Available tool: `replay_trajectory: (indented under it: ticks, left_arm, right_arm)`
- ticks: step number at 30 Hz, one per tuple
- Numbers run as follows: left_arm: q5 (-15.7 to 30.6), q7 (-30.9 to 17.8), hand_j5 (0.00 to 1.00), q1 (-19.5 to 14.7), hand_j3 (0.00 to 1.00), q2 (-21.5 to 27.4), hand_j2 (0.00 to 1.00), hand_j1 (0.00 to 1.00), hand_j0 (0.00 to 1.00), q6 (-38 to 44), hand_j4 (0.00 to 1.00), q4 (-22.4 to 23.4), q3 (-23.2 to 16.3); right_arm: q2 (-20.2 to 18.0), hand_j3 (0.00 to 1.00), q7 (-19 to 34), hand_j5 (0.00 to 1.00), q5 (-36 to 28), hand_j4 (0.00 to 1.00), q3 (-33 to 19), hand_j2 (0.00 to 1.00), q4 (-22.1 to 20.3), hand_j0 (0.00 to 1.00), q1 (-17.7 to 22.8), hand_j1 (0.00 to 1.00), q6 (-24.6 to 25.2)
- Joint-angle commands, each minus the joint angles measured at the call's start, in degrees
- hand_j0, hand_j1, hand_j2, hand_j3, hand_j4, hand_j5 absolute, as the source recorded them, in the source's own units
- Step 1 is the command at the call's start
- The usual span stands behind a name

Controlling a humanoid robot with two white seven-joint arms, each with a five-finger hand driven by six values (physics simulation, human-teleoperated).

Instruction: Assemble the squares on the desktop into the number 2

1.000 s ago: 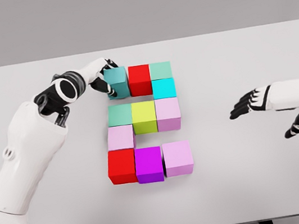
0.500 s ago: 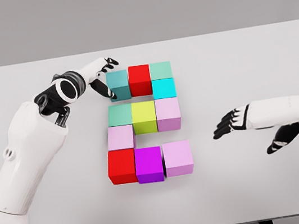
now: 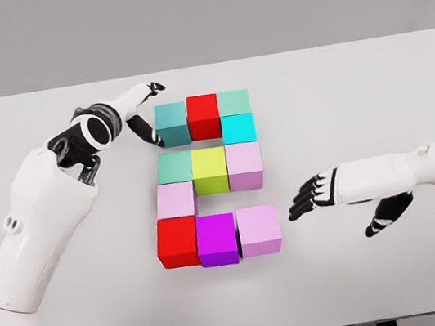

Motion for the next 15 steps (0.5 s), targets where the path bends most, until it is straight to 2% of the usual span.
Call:
replay_trajectory:
  ticks: [1, 9, 12, 15]
  left_arm:
    - [-0.3, 0.0, 0.99, 0.0, 0.99, 0.2, 0.99, 0.99, 0.99, -0.2, 0.99, -0.1, 0.0]
    - [-3.1, 0.0, 0.99, 0.0, 0.99, -0.3, 0.99, 0.99, 0.99, -0.2, 0.99, 0.1, -0.1]
    - [-3.7, 0.0, 0.99, -0.1, 0.99, -0.3, 0.99, 0.99, 0.99, -0.2, 0.99, 1.6, -1.0]
    - [-4.1, 0.0, 0.99, -0.1, 0.99, -0.5, 0.99, 0.99, 0.99, -0.2, 0.99, 2.0, -1.0]
  right_arm:
    - [-0.1, 1.00, 0.0, 1.00, 0.1, 1.00, 0.4, 1.00, 0.0, 1.00, -0.1, 1.00, 0.1]
    - [1.4, 1.00, 0.0, 1.00, 1.5, 1.00, 0.5, 1.00, 0.2, 1.00, 0.0, 1.00, 0.1]
    - [1.4, 1.00, 0.0, 1.00, 1.5, 1.00, 0.5, 1.00, 0.4, 1.00, 0.0, 1.00, 0.1]
    - [1.5, 1.00, 0.0, 1.00, 2.3, 1.00, 1.3, 1.00, 1.9, 1.00, -0.1, 1.00, 0.1]
